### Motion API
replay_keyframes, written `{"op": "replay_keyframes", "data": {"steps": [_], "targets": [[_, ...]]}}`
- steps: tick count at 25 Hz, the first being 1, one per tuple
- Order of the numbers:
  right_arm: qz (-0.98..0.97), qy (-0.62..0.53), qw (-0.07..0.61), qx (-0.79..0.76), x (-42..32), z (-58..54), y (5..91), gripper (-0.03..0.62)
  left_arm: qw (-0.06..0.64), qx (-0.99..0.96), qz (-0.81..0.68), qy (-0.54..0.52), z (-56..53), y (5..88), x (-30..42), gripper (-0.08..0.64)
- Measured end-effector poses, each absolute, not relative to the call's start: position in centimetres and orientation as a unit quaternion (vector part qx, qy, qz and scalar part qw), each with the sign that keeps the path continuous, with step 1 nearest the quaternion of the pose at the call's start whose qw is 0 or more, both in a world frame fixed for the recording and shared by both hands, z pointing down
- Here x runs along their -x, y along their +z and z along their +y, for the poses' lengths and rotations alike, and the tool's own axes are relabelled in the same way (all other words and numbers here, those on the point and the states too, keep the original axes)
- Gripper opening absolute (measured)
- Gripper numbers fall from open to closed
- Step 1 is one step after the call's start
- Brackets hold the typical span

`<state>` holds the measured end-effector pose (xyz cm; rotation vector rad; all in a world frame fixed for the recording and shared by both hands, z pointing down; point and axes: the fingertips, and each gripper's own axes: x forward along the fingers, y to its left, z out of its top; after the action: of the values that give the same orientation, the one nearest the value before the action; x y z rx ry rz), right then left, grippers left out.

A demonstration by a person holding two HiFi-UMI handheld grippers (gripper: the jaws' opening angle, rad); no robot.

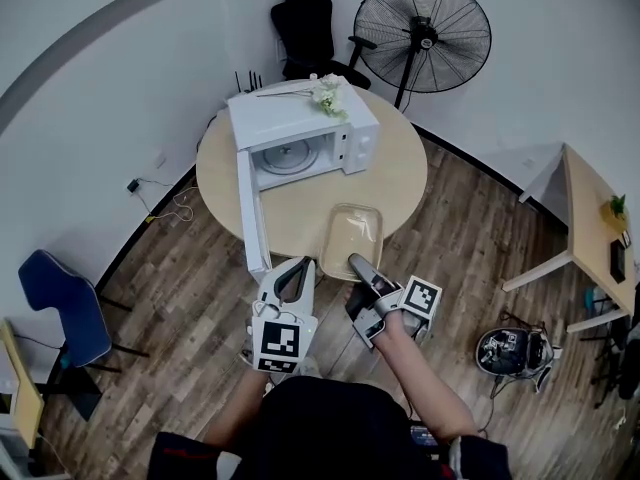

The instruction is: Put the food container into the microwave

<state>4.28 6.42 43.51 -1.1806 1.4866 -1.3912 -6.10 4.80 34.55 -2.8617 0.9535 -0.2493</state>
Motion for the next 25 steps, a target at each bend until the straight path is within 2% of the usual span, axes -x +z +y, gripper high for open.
{"op": "replay_keyframes", "data": {"steps": [13, 25], "targets": [[0.587, -0.58, 0.361, 0.435, -7.7, -2.7, 45.0, 0.201, 0.032, 0.935, 0.34, -0.099, -3.8, 36.7, 2.2, 0.017], [0.628, -0.631, 0.27, 0.366, -11.1, -12.2, 46.5, 0.201, 0.021, 0.89, 0.443, -0.106, -11.1, 37.1, -2.2, 0.017]]}}
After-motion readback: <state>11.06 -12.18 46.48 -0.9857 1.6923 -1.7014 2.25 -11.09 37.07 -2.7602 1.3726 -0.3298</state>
